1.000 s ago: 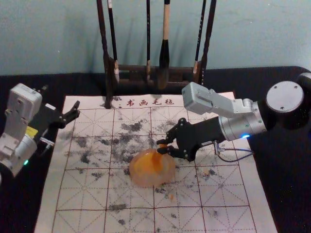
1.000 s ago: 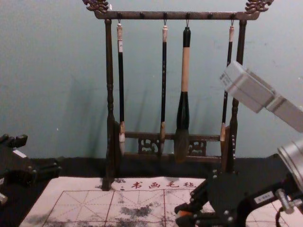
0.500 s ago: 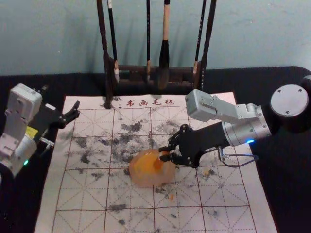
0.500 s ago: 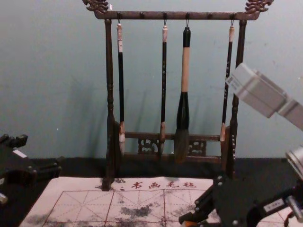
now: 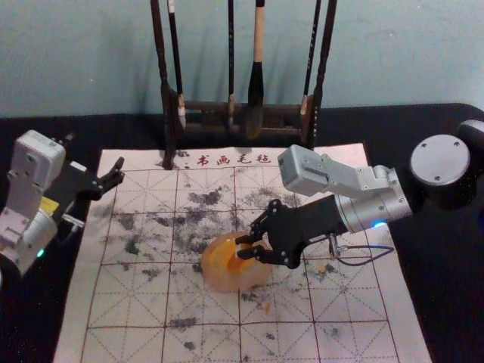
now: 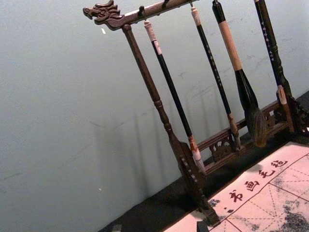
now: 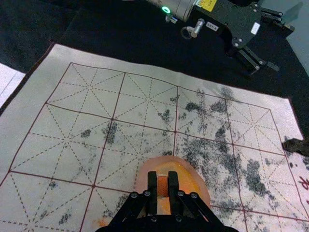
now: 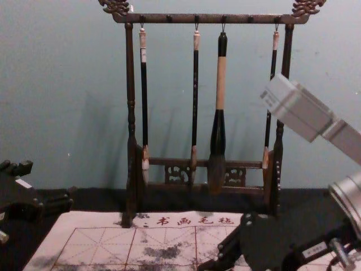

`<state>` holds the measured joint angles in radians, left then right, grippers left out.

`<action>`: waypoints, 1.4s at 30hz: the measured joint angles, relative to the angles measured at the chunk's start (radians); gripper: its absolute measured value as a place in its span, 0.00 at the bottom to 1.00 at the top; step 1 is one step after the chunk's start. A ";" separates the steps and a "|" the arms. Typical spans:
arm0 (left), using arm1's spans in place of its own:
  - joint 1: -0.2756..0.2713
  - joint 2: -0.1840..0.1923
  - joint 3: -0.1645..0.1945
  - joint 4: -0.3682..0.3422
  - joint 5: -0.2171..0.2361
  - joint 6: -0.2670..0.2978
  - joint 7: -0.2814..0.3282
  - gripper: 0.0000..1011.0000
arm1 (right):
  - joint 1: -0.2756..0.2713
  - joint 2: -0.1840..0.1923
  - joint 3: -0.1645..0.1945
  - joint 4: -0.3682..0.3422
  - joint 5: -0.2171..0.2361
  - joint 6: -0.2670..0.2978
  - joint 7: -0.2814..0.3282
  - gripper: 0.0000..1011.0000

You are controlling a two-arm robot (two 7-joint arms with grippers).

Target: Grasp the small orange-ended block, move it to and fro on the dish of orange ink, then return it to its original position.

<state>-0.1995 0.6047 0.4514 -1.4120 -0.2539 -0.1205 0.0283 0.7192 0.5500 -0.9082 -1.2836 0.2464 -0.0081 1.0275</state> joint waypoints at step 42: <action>0.000 0.000 0.000 0.000 0.000 0.000 0.000 0.99 | 0.045 -0.062 -0.003 0.099 -0.025 -0.012 -0.027 0.13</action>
<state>-0.1996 0.6047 0.4514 -1.4119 -0.2539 -0.1205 0.0283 0.7641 0.4877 -0.9117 -1.1850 0.2217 -0.0201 1.0006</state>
